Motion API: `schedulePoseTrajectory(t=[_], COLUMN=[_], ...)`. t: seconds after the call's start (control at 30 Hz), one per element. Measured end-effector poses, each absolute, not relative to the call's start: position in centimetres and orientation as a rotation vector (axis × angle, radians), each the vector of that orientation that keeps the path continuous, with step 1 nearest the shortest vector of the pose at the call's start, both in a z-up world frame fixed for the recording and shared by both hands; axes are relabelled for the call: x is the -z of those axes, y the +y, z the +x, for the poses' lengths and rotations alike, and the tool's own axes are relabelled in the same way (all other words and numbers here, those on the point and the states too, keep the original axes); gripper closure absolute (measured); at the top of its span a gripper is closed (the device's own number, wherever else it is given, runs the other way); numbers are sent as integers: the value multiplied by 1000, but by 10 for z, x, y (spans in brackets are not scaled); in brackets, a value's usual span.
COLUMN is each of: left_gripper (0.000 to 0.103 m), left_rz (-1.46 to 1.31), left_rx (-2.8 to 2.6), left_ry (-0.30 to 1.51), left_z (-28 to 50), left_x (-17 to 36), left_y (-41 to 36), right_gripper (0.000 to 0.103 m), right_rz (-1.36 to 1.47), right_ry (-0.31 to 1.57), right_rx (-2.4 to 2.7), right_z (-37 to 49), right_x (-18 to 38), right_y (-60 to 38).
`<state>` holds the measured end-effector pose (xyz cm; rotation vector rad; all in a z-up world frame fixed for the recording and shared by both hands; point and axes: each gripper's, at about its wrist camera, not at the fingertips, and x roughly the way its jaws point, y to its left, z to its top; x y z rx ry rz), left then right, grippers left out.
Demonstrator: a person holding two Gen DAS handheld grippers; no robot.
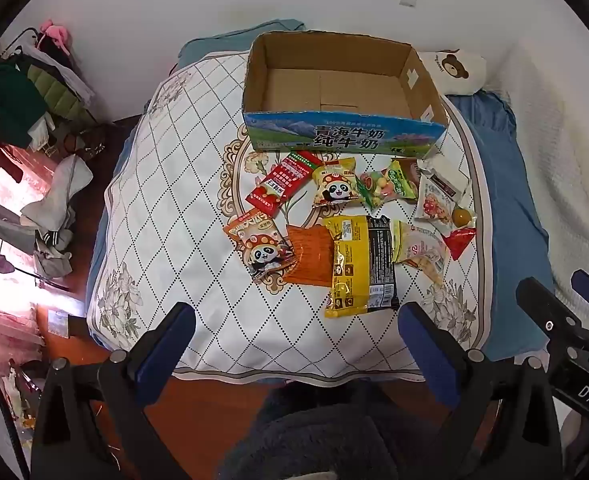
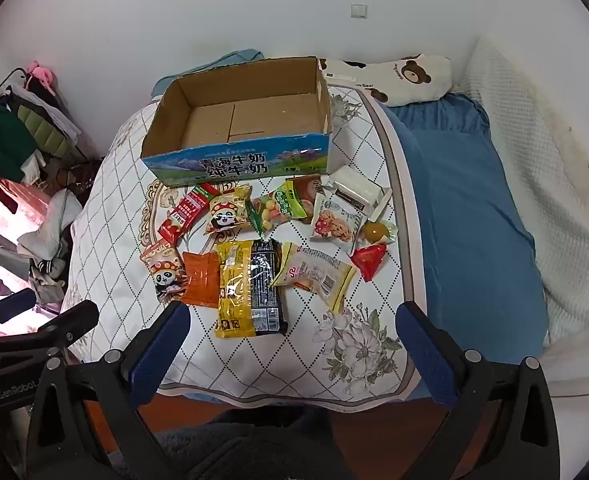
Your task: Organize snacks
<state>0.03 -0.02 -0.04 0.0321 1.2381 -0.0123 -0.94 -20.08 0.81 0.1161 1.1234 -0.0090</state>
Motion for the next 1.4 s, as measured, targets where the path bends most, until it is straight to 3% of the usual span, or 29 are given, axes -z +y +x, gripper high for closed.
schedulePoseTrajectory(t=[1.4], left_gripper=[0], left_rz=[11], left_rx=[21], left_ry=[1218], left_z=[4], left_x=[-9], left_y=[10], right_gripper=[0], right_rz=[79], right_ry=[1127], right_rx=[40], right_z=[-5], right_x=[-12], right_y=[-198])
